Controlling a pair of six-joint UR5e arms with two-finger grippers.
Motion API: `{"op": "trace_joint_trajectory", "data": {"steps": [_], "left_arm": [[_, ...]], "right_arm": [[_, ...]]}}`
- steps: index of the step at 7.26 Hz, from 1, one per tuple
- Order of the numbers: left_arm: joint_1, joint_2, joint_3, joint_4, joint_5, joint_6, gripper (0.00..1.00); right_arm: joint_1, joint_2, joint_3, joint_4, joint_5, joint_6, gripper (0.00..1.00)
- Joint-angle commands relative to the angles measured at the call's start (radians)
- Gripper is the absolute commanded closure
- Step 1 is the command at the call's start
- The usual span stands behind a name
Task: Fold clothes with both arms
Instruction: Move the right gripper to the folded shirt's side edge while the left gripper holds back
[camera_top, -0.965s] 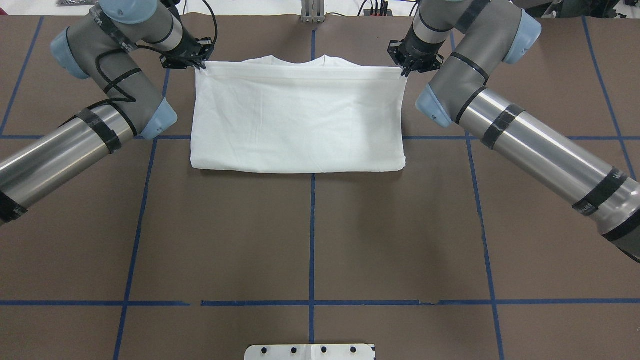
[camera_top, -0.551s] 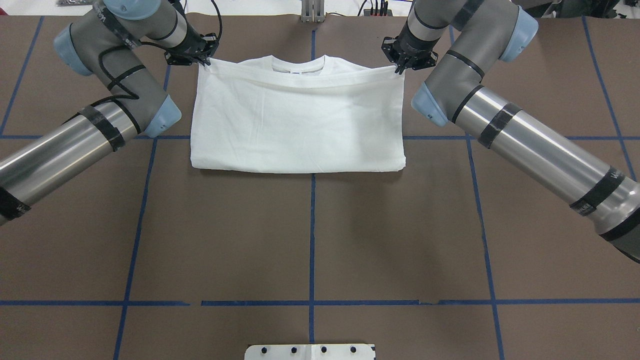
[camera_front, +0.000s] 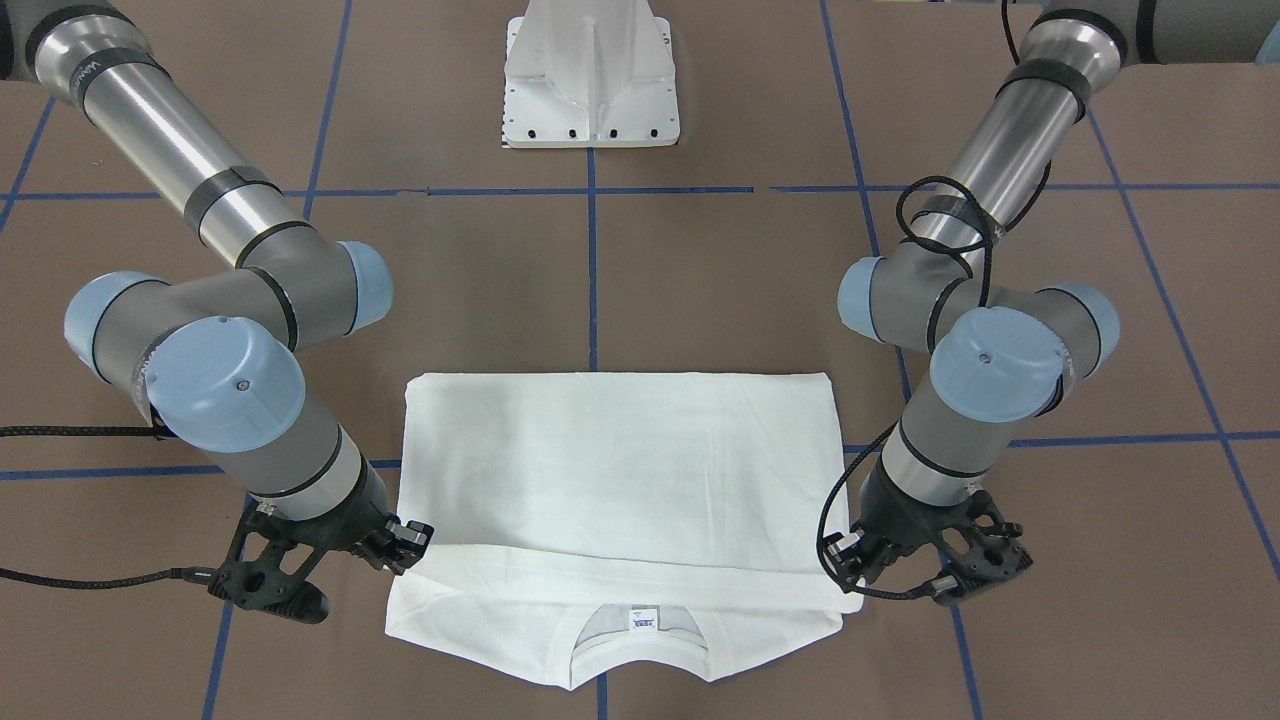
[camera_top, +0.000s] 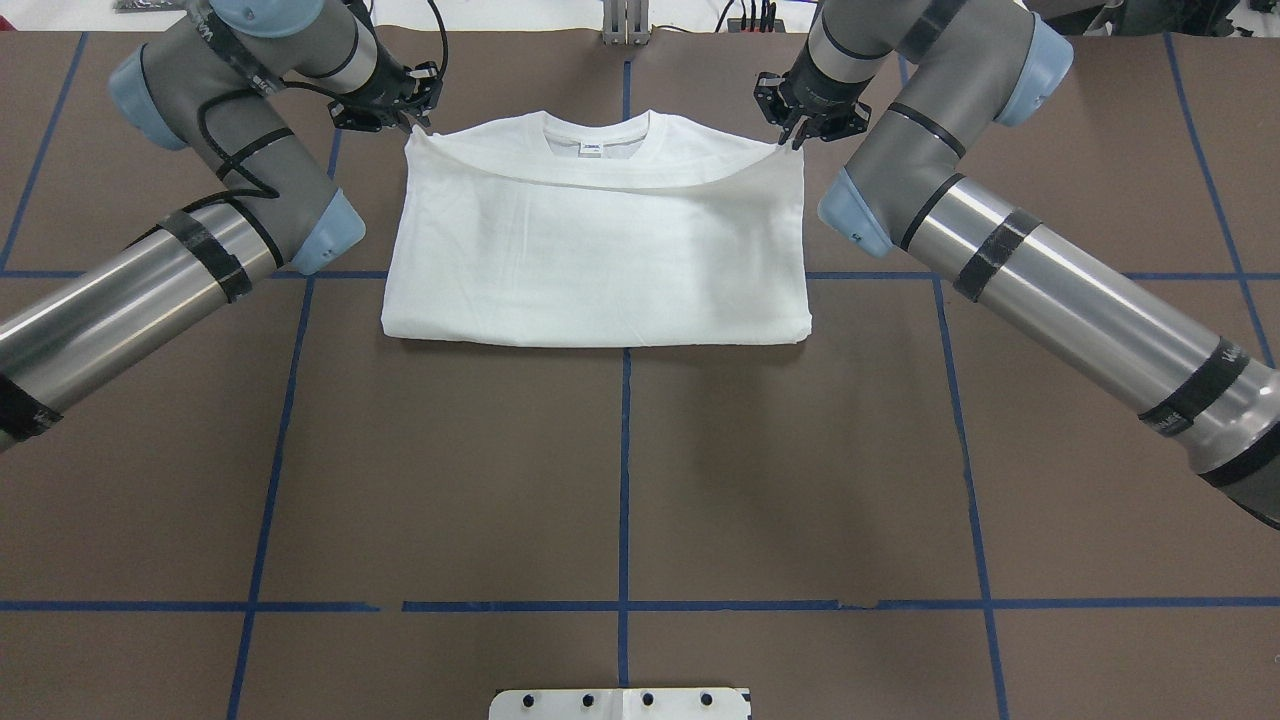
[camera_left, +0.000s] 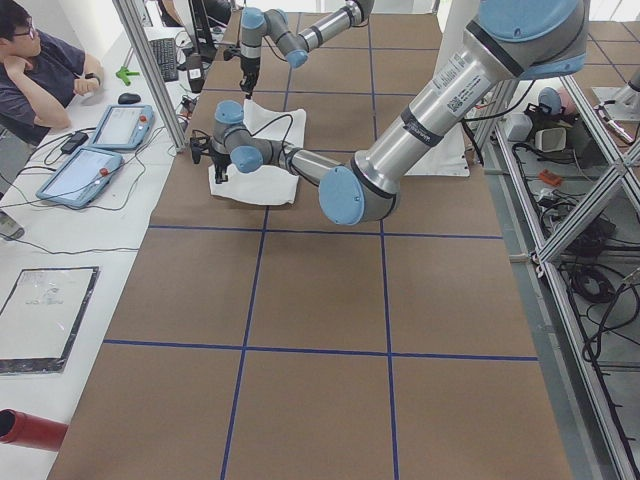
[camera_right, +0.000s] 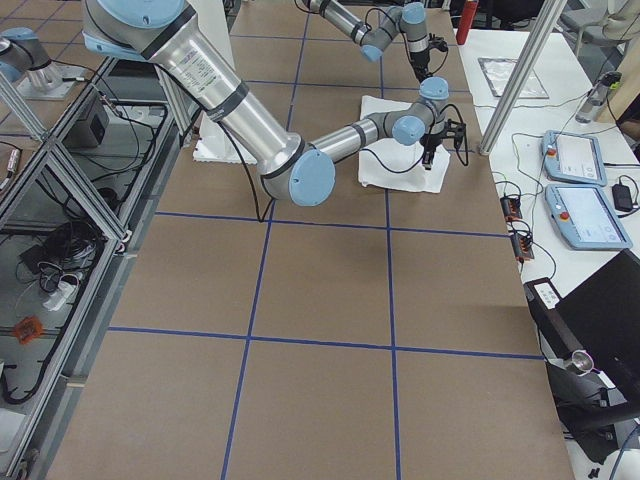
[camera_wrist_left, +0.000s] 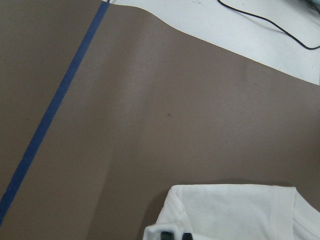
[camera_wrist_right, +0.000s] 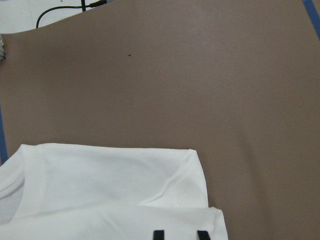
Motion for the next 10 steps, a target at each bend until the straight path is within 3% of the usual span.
{"op": "trace_joint_trajectory", "data": {"steps": [1, 2, 5, 6, 7, 10], "left_arm": [[0.001, 0.000, -0.006, 0.003, 0.000, 0.002, 0.01], [0.001, 0.000, -0.006, 0.003, 0.000, 0.002, 0.01], [-0.001, 0.005, -0.041, 0.009, 0.000, 0.000, 0.01], [-0.001, 0.006, -0.050, 0.017, 0.000, 0.000, 0.01], [-0.001, 0.006, -0.052, 0.017, 0.002, 0.000, 0.01], [-0.001, 0.010, -0.056, 0.017, 0.002, 0.002, 0.01]], "right_arm": [[0.001, -0.003, 0.004, 0.001, 0.003, -0.028, 0.00], [-0.001, -0.022, 0.033, 0.002, 0.003, -0.035, 0.00], [-0.120, -0.263, 0.372, -0.031, 0.002, 0.025, 0.00], [-0.154, -0.321, 0.440, -0.053, -0.006, 0.058, 0.00], [-0.175, -0.373, 0.489, -0.080, -0.006, 0.062, 0.00], [-0.239, -0.375, 0.461, -0.083, -0.050, 0.060, 0.05]]}}
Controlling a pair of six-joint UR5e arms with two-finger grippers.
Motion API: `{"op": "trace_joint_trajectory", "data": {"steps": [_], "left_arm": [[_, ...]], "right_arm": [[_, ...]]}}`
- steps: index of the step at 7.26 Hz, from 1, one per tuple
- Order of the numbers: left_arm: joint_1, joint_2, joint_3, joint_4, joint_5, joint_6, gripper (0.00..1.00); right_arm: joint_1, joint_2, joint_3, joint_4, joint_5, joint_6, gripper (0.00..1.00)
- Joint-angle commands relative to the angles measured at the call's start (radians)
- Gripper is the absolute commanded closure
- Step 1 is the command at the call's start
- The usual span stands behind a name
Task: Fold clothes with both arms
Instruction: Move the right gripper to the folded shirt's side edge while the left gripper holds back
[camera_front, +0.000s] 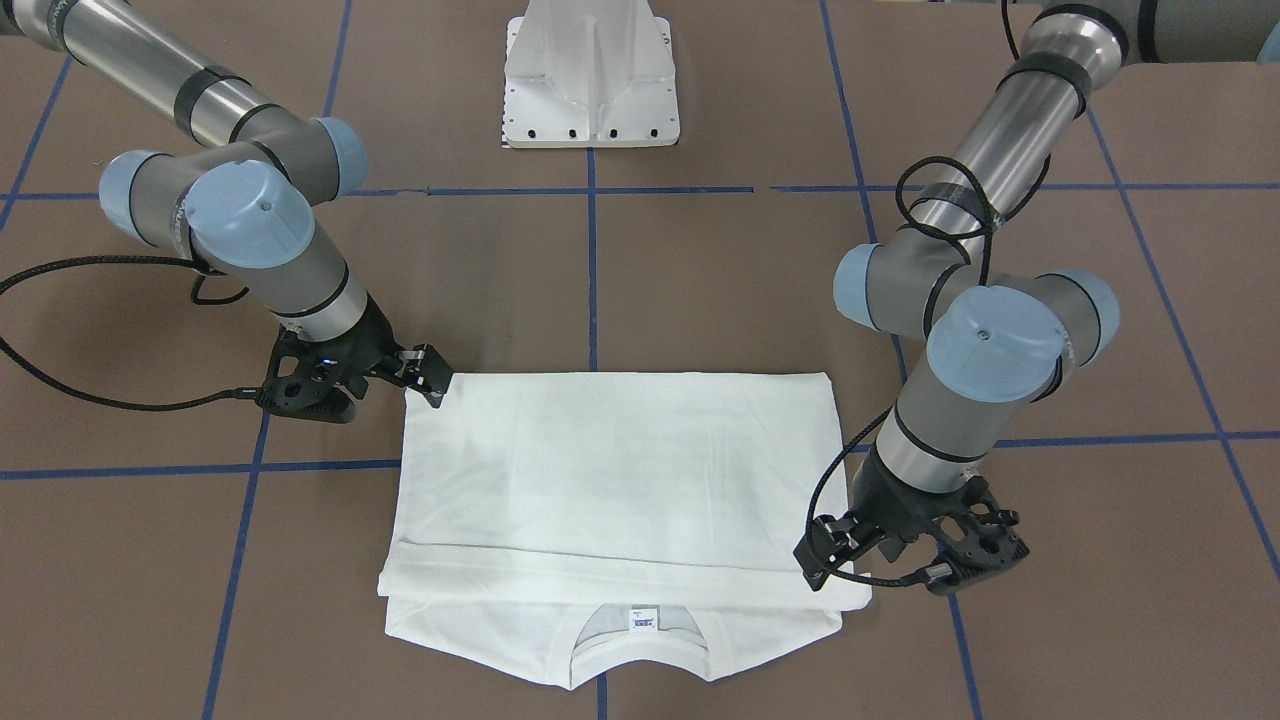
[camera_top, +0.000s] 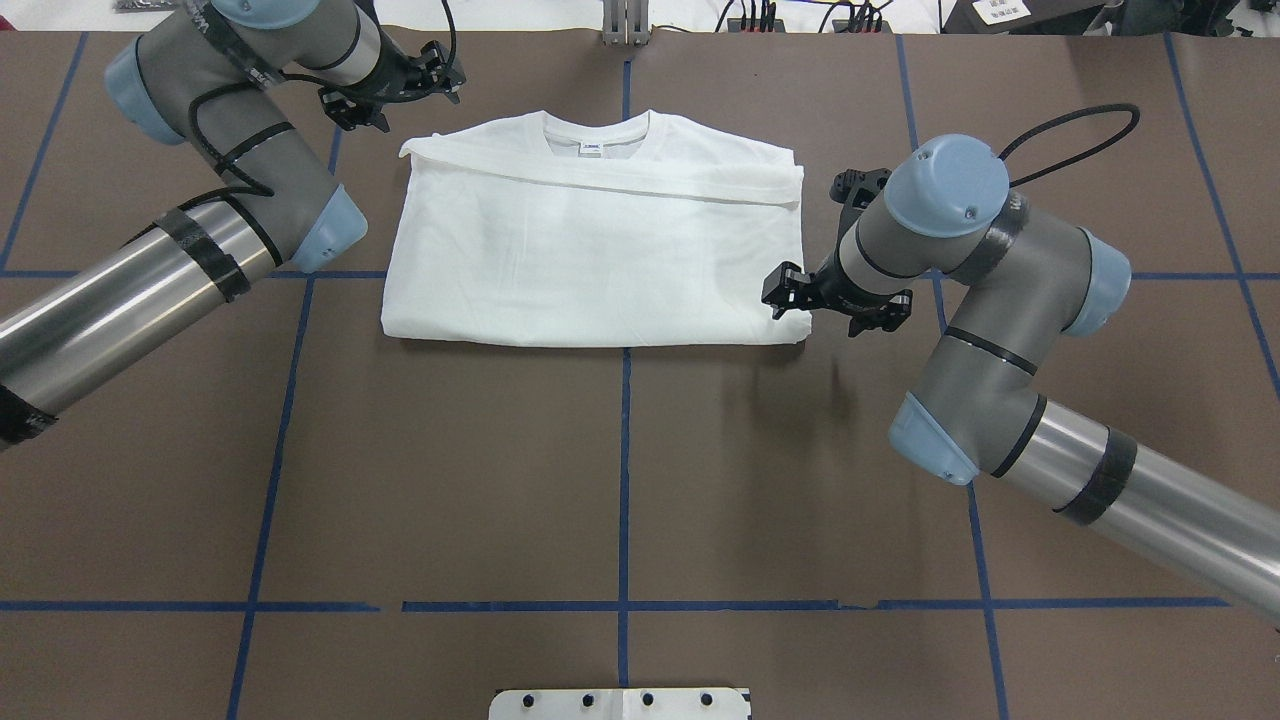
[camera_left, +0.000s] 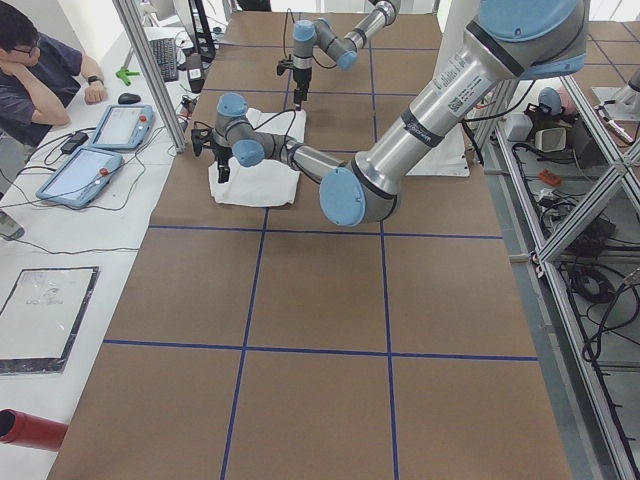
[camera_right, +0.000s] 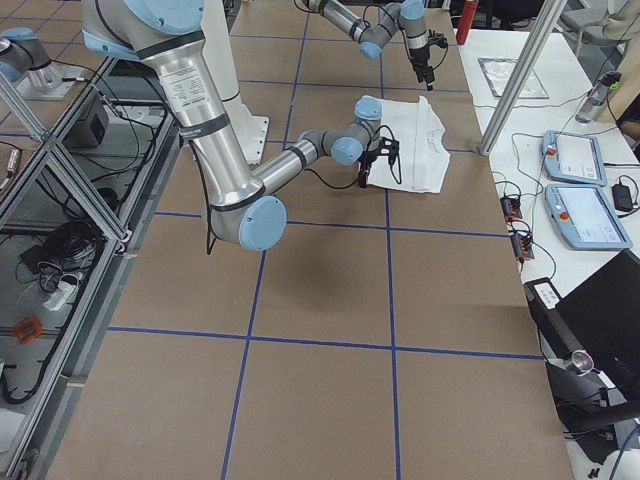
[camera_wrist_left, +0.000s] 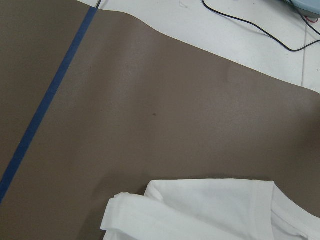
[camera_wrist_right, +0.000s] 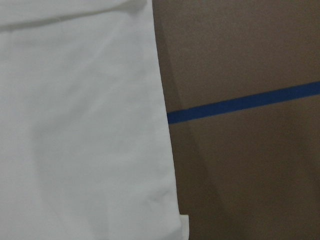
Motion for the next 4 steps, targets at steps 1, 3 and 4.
{"op": "trace_joint_trajectory", "data": {"steps": [1, 3, 4], "left_arm": [[0.000, 0.002, -0.001, 0.000, 0.000, 0.002, 0.01], [-0.002, 0.006, 0.001, 0.000, 0.000, 0.004, 0.01], [-0.002, 0.011, 0.001, 0.000, 0.000, 0.007, 0.01]], "right_arm": [[-0.020, 0.004, -0.015, -0.001, -0.013, 0.000, 0.16], [-0.023, 0.012, -0.020, 0.003, -0.015, -0.001, 0.43], [-0.022, 0.022, -0.022, 0.002, -0.015, 0.000, 0.51]]}}
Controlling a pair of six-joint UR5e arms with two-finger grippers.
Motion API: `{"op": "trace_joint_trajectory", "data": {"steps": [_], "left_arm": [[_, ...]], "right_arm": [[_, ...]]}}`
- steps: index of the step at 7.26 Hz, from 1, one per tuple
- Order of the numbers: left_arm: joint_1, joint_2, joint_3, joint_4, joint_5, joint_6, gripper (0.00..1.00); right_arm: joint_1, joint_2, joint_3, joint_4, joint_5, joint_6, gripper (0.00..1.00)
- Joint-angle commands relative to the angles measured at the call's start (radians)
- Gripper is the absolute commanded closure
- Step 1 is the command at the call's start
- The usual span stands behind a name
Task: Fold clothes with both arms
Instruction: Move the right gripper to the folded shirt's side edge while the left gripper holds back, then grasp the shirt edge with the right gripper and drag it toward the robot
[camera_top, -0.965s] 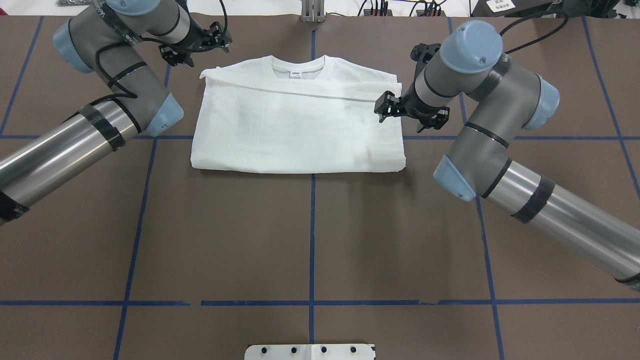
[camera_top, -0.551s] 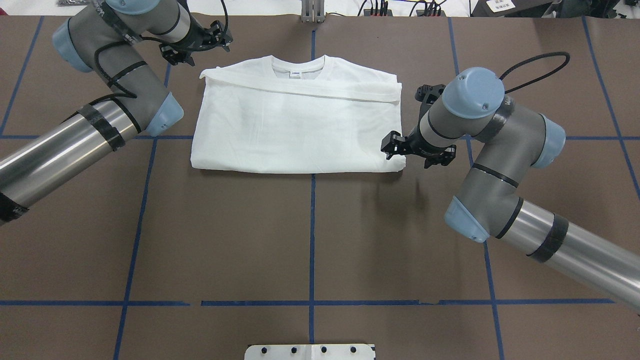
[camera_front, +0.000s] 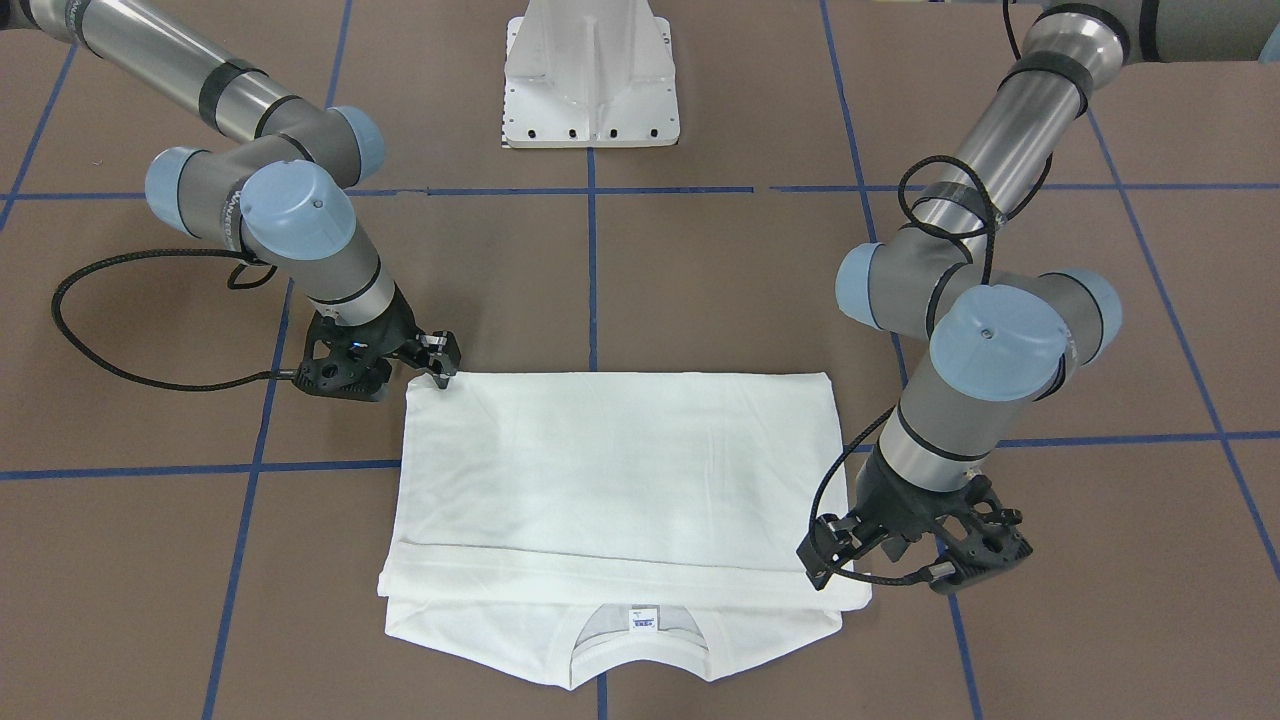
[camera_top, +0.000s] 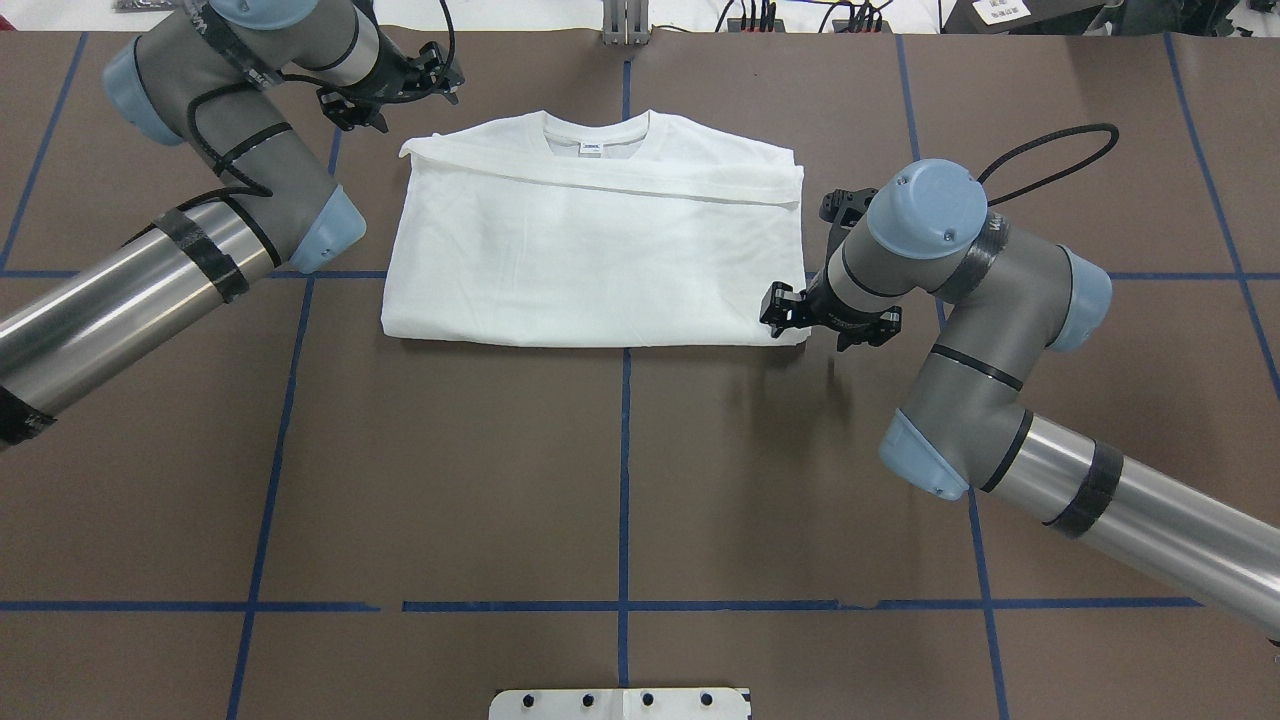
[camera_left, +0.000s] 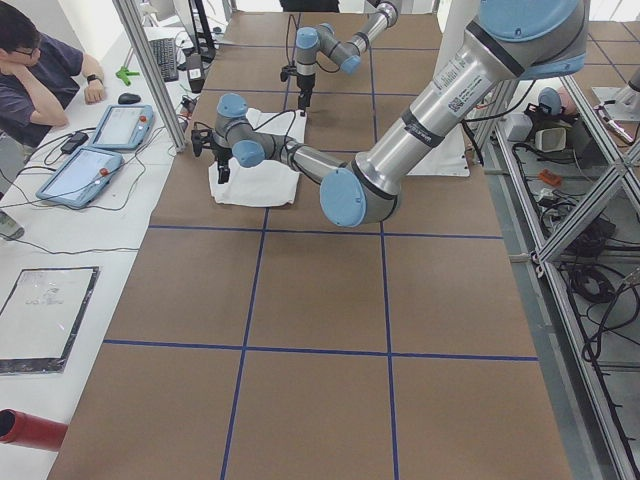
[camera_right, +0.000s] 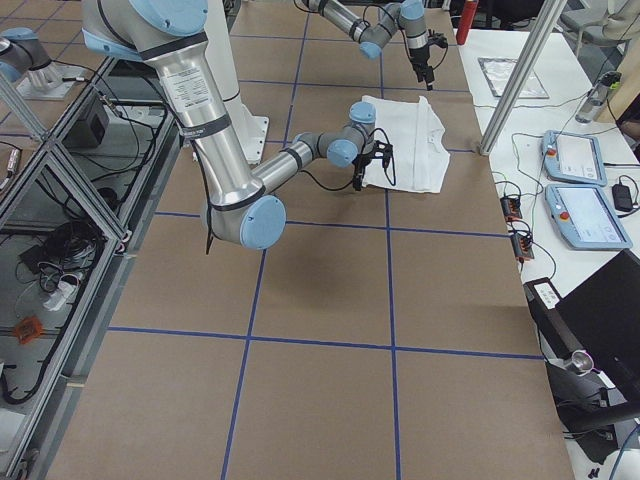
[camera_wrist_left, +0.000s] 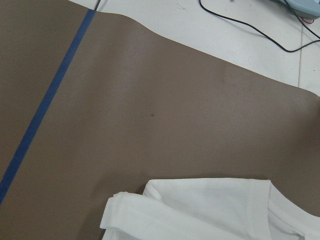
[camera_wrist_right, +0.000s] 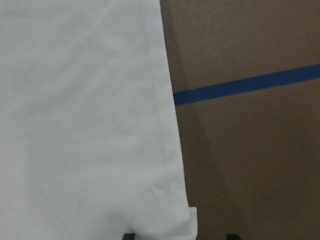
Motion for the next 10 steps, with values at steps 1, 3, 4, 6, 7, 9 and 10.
{"op": "trace_joint_trajectory", "data": {"steps": [1, 3, 4, 6, 7, 9, 10], "left_arm": [[0.000, 0.006, 0.000, -0.002, 0.002, 0.007, 0.01], [0.000, 0.006, 0.000, -0.002, 0.003, 0.007, 0.01], [0.000, 0.006, 0.000, -0.002, 0.005, 0.007, 0.01], [0.000, 0.005, -0.001, -0.002, 0.005, 0.006, 0.02], [0.000, 0.006, -0.012, 0.000, 0.005, 0.006, 0.02], [-0.002, 0.008, -0.021, 0.000, 0.005, 0.006, 0.02], [0.000, 0.038, -0.059, 0.000, 0.005, 0.004, 0.02]], "right_arm": [[-0.002, 0.012, -0.004, 0.005, 0.000, 0.002, 0.59], [0.000, 0.010, -0.004, 0.005, 0.000, 0.001, 1.00], [0.000, 0.010, -0.003, 0.005, 0.000, -0.007, 1.00], [0.021, -0.034, 0.078, -0.004, 0.016, -0.013, 1.00], [0.018, -0.141, 0.191, -0.004, 0.018, -0.015, 1.00], [0.021, -0.362, 0.389, -0.003, 0.017, -0.069, 1.00], [0.018, -0.470, 0.467, 0.002, 0.013, -0.094, 1.00]]}}
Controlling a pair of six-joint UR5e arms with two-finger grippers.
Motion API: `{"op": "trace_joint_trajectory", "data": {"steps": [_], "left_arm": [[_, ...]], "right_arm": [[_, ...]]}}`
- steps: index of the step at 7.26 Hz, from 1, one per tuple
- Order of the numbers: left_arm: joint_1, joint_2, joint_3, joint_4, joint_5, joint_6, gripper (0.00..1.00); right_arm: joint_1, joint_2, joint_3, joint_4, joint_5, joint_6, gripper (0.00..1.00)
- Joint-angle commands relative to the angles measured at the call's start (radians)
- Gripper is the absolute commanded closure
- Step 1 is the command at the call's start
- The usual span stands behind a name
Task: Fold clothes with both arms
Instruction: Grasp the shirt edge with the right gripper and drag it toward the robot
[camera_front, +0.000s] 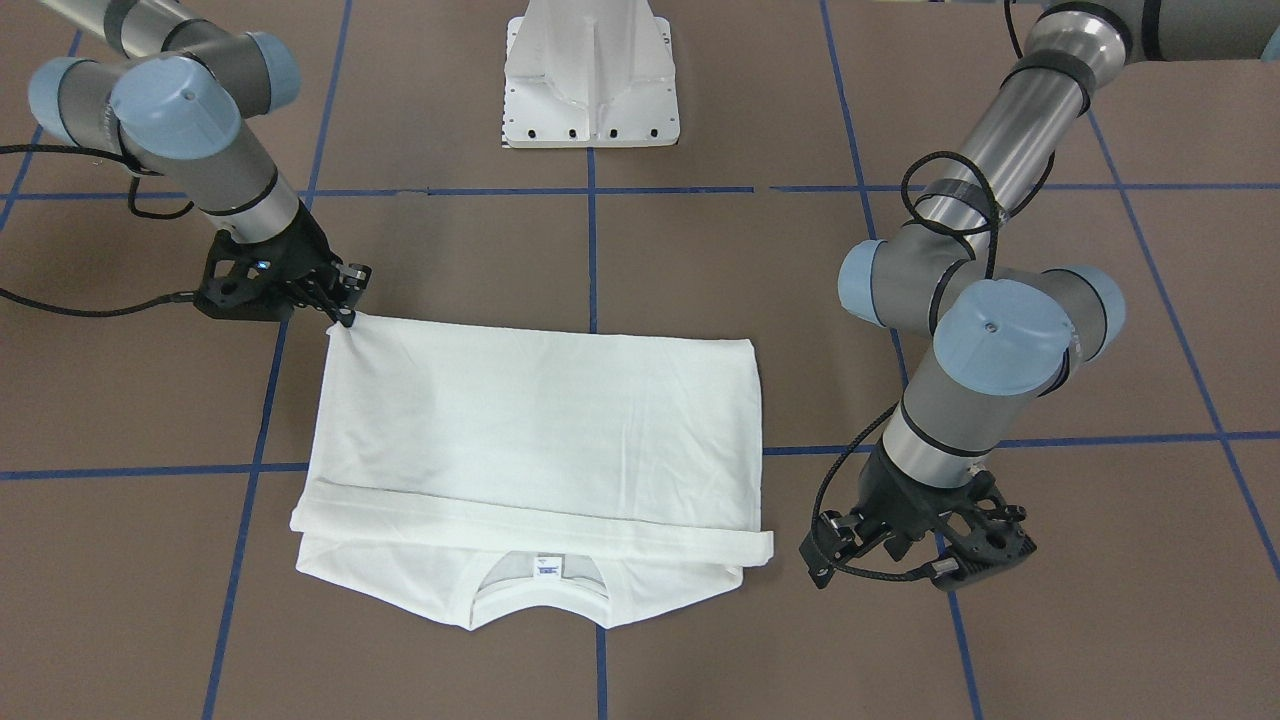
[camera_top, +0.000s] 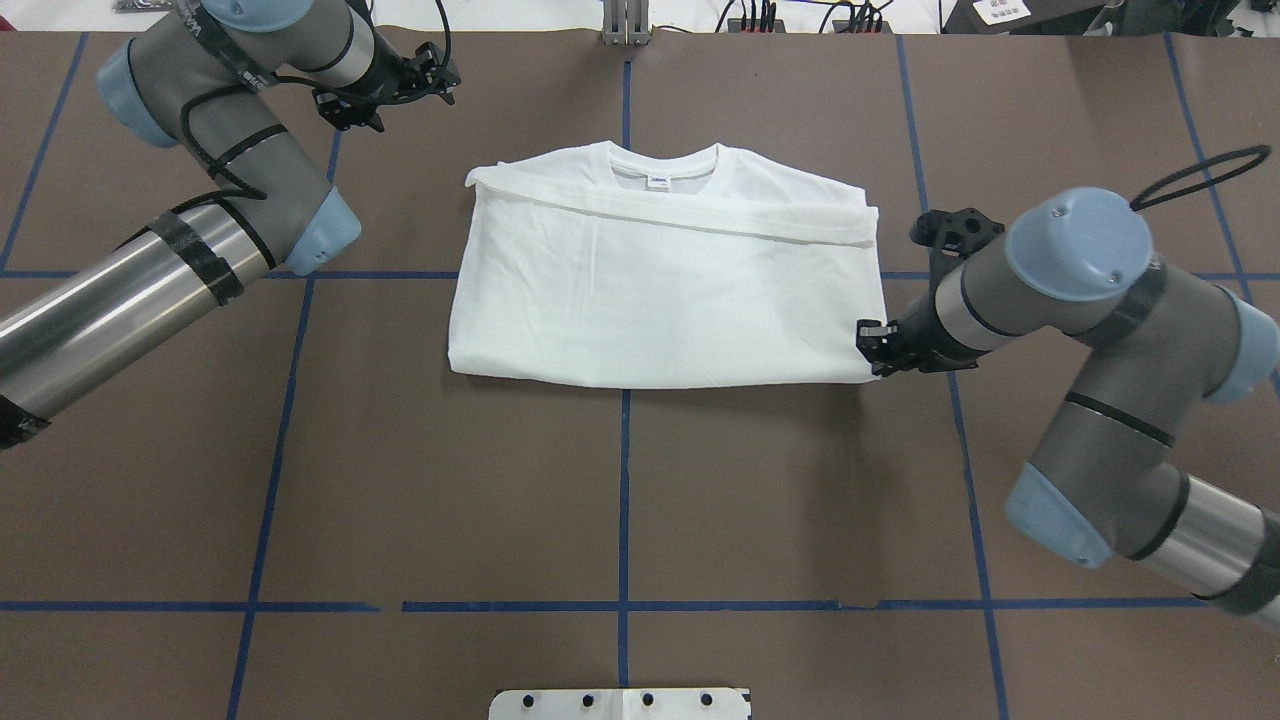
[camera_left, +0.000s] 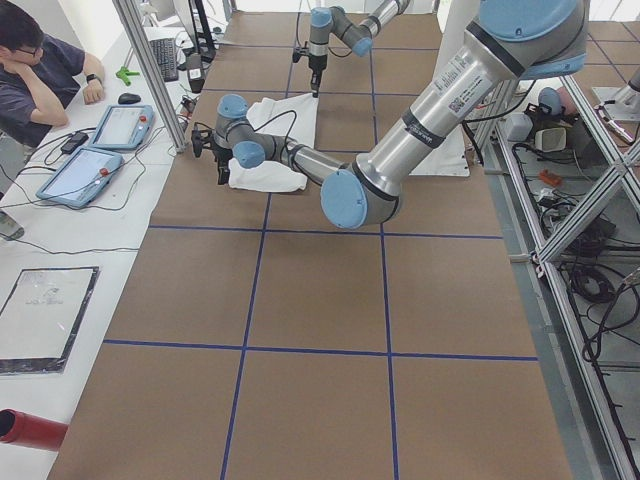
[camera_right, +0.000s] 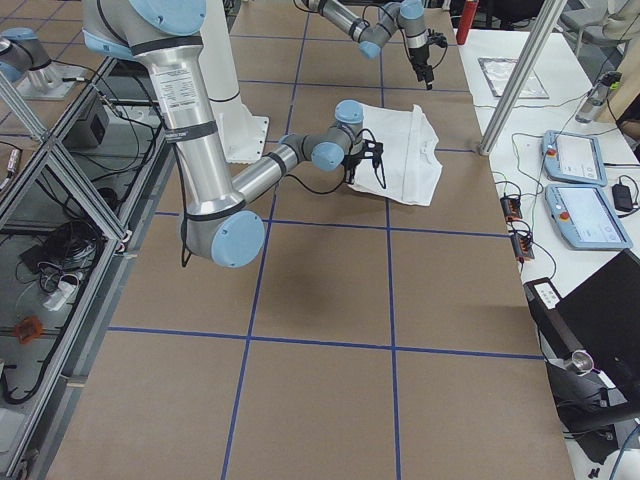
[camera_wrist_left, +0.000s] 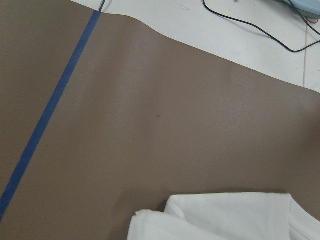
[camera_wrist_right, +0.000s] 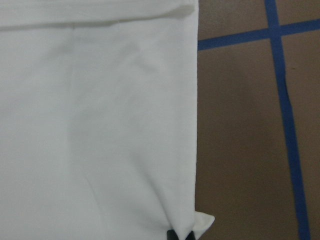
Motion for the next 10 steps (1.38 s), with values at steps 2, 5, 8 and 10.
{"op": "trace_joint_trajectory", "data": {"steps": [2, 5, 8, 10], "left_arm": [[-0.001, 0.043, -0.056, 0.000, 0.000, -0.003, 0.02], [0.001, 0.057, -0.082, 0.000, 0.000, -0.004, 0.02], [0.001, 0.055, -0.083, -0.001, -0.002, -0.001, 0.02], [0.002, 0.052, -0.083, -0.006, -0.005, 0.002, 0.02]], "right_arm": [[-0.118, -0.290, 0.278, 0.004, 0.037, -0.023, 1.00], [-0.439, -0.326, 0.380, 0.004, 0.054, 0.013, 1.00], [-0.577, -0.314, 0.409, 0.004, 0.042, 0.061, 0.58], [-0.513, -0.244, 0.398, 0.005, 0.010, 0.061, 0.00]]}}
